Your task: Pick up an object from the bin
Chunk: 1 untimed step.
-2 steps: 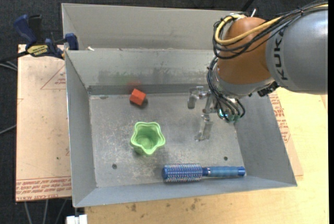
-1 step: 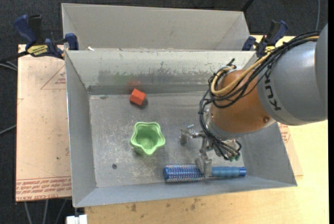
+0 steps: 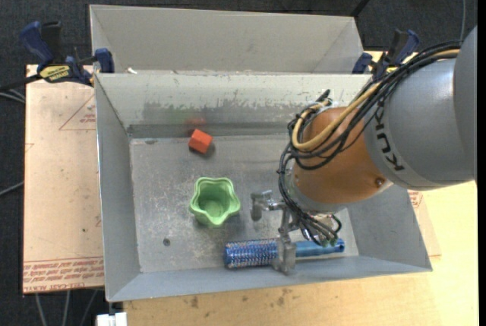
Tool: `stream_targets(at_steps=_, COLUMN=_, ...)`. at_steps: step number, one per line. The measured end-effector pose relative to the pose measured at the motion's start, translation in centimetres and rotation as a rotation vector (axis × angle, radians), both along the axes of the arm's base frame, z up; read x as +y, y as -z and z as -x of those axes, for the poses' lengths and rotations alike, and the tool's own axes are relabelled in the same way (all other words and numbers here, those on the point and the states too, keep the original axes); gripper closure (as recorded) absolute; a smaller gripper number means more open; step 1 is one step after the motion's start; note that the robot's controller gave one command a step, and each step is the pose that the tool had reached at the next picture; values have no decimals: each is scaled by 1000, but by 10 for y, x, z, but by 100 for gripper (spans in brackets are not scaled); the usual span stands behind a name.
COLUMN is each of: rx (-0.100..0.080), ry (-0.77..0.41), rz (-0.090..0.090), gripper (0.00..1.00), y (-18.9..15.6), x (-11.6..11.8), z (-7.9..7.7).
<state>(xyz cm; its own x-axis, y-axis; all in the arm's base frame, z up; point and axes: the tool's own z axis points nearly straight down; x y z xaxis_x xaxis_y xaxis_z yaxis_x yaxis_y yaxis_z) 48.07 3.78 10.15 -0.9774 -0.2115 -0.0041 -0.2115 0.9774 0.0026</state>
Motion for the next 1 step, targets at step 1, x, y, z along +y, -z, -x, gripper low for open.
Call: stream_targets(at_steps=1, rx=2, ry=140, rz=2, gripper=0, y=-13, x=-11, z=2)
